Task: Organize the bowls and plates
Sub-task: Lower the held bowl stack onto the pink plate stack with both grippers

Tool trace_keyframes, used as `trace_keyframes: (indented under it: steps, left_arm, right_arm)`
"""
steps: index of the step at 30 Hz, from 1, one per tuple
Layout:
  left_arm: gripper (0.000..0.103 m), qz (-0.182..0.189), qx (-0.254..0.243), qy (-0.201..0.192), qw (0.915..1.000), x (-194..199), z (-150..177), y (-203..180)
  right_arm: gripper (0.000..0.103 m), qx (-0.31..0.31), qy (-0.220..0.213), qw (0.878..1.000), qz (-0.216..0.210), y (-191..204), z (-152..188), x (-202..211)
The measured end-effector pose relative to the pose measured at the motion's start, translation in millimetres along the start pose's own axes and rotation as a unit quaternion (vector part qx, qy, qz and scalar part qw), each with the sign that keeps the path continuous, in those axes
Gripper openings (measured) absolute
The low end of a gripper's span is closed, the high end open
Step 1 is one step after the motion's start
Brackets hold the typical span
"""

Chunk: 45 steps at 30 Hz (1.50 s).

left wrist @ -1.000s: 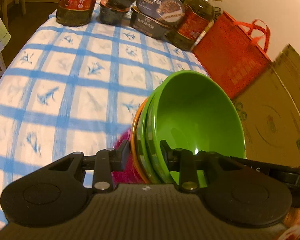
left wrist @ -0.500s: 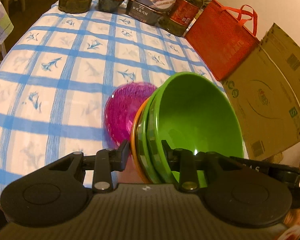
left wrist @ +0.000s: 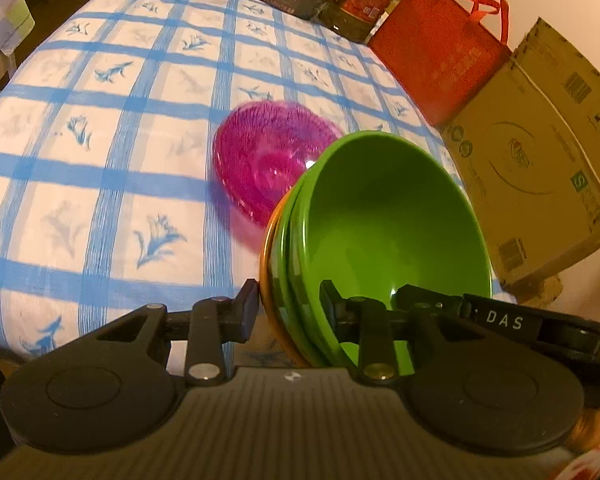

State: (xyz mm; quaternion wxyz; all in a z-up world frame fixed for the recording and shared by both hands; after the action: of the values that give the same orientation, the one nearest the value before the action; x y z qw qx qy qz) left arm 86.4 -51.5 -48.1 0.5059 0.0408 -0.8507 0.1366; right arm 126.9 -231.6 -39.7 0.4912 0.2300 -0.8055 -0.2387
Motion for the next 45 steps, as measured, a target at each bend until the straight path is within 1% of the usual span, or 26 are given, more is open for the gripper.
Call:
trace_keyframes:
  steps: [6,14,19,22,26,31,40,45]
  left_arm:
    - [0.028,-0.005,-0.003,0.016,0.9999,-5,16,1]
    - [0.028,-0.007,-0.005,0.018,0.9998,-5,20,0]
    - [0.028,-0.006,-0.007,0.015,0.9998,-3,17,-2]
    - [0.028,-0.002,-0.006,0.011,0.9999,0,11,-5]
    - [0.029,0.004,-0.004,0.002,1.0,3,-2,-10]
    - [0.029,0.007,0.002,-0.009,0.9999,0,-27,-14]
    - [0.028,-0.002,0.018,-0.013,0.9998,-31,-82,-13]
    - [0.028,-0.006,0.025,-0.008,0.9997,-56,-112,-10]
  right_arm:
    - [0.025,-0.011,0.008,1.0,0.001,-10,17,0]
    - [0.025,-0.025,0.016,1.0,-0.002,-17,29,-1]
    - [0.025,-0.03,0.013,0.999,-0.004,-16,28,2]
    - [0.025,-0.026,0.005,1.0,-0.003,-13,19,6]
    - [0.025,-0.017,-0.006,1.0,-0.004,-9,0,8]
    - [0.025,-0.007,-0.015,1.0,-0.007,-4,-26,3]
    - [0.025,0.003,0.002,1.0,-0.009,-4,-72,-38]
    - [0.025,0.004,0.023,1.0,-0.01,-11,-94,-68]
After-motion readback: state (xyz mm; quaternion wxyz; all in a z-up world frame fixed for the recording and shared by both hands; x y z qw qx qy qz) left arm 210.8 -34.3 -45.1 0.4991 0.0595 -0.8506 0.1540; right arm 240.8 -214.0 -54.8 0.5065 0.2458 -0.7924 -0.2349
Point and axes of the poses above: each gripper's, at about its wrist camera, not at the fingertips, and x roughly against the way its jaws point, y to its left, z to its underside, the point moved 7 cm from there along -x, roughly the way its jaws point, and after that the axes turned 14 degrees about -z, right-handed, at the moved point
